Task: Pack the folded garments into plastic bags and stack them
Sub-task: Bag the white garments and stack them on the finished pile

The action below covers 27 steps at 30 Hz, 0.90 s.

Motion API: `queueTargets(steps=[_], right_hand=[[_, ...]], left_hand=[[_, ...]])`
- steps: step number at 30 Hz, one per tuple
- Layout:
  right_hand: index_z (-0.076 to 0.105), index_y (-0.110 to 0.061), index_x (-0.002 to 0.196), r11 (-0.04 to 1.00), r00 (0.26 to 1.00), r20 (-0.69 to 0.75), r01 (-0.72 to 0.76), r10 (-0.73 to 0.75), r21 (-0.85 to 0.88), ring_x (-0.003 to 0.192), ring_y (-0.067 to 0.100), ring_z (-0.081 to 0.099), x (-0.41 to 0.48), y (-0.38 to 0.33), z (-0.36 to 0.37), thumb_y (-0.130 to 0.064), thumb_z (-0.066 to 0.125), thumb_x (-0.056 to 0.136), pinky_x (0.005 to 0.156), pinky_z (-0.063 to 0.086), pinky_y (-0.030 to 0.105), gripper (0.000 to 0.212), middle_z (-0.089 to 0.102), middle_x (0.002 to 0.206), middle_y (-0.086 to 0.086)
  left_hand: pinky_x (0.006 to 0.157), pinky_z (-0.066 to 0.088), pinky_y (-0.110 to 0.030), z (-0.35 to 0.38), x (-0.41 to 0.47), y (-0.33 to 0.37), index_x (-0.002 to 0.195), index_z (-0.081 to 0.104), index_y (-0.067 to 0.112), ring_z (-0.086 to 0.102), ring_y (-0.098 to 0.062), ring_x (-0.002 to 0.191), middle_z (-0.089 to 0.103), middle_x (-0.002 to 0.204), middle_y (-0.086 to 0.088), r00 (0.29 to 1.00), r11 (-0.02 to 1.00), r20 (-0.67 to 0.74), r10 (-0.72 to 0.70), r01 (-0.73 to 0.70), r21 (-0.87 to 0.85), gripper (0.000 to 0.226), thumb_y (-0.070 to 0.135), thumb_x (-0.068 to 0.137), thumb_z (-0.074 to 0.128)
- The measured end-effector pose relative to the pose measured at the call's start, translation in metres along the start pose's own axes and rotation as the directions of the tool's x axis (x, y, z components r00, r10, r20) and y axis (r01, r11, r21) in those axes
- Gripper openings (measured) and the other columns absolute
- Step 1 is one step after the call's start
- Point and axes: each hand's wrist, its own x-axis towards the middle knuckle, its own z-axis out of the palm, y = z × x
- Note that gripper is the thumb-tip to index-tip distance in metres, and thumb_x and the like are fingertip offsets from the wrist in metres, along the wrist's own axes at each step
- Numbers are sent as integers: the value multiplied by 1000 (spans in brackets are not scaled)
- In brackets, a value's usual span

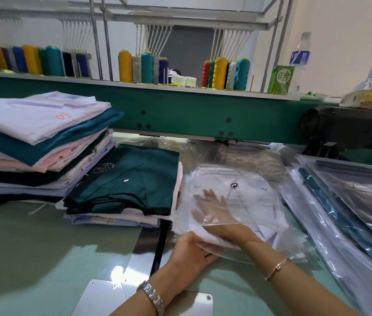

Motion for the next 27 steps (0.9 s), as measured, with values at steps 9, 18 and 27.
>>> queueTargets(steps=[9, 18, 27], right_hand=[[-2, -51, 148, 989, 992, 48, 108, -114, 104, 144, 17, -27, -53, 30, 26, -92, 28, 70, 118, -14, 46, 93, -12, 161, -11], [16, -52, 148, 963, 970, 98, 203, -223, 178, 144, -4, -7, -74, 41, 2, -64, 39, 93, 120, -4, 31, 61, 3, 160, -20], [17, -50, 147, 985, 985, 58, 161, -164, 57, 146, 0, 3, -67, 30, 13, -57, 33, 99, 120, -5, 35, 51, 11, 159, -17]], left_hand=[[90, 46, -46, -2, 0, 0, 106, 54, -15, 62, -31, 72, 64, 92, -30, 999, 959, 46, -4, 17, -282, 50, 19, 77, 31], [97, 46, -54, -2, 1, -2, 130, 46, -11, 67, -40, 86, 59, 118, -35, 1000, 944, 28, 7, 2, -331, 59, 16, 80, 30], [91, 51, -51, -3, 2, -4, 128, 56, 4, 63, -38, 113, 59, 129, -25, 999, 957, 33, -3, 13, -291, 57, 19, 81, 28]])
